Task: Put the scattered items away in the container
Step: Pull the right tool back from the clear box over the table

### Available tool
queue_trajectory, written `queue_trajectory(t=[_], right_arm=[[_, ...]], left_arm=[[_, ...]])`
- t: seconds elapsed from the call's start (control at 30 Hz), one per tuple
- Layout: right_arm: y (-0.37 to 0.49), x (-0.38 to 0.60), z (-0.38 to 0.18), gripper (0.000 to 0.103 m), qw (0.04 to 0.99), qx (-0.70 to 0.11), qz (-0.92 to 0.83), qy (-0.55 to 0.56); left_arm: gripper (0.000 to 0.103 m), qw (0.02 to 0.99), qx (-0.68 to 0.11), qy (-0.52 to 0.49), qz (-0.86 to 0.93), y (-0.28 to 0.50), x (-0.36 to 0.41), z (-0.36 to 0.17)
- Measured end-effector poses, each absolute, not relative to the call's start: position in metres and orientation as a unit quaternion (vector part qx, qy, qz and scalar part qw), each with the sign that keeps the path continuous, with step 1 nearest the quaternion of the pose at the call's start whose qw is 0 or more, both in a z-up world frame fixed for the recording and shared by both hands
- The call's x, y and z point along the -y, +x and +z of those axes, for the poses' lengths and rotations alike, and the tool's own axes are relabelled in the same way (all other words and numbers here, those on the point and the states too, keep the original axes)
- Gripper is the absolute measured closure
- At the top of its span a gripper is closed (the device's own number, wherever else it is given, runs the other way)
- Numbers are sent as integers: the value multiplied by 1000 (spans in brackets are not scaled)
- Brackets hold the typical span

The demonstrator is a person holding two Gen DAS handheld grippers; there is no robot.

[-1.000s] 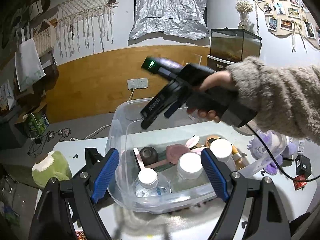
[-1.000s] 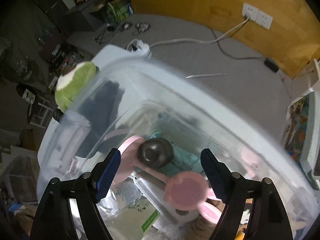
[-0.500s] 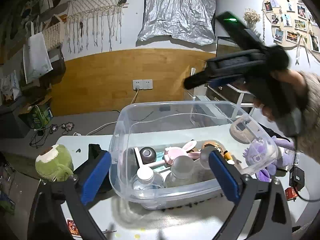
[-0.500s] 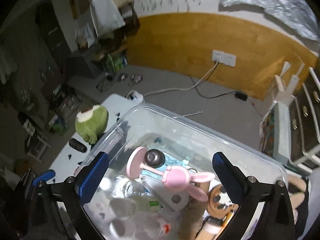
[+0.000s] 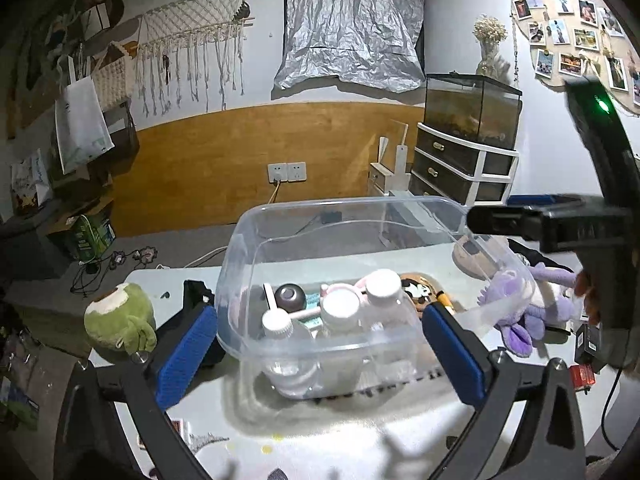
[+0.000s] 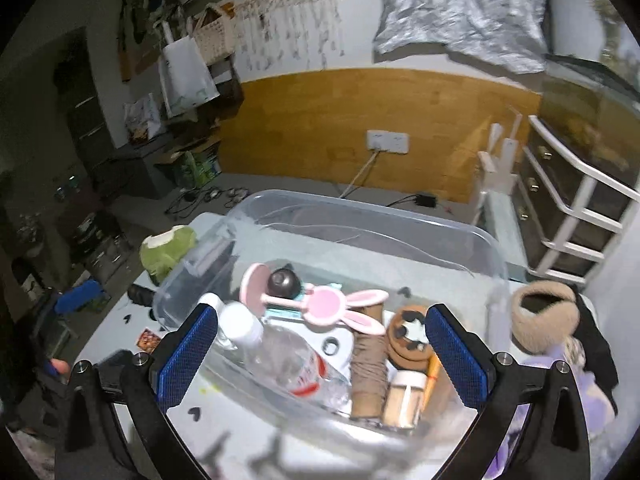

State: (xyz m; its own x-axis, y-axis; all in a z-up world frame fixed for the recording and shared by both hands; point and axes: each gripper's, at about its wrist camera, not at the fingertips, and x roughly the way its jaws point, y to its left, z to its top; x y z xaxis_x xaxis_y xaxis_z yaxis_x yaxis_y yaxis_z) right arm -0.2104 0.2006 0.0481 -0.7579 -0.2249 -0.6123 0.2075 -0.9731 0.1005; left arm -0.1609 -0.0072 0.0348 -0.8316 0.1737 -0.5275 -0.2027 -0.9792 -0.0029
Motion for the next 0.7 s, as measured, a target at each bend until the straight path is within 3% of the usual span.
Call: queue_trajectory(t=[0.7], right_arm=[[-87,-224,-30,0,-4,76,-951,300]], left_arm=[[0,53,21,-285,957,-94,-21,-26]])
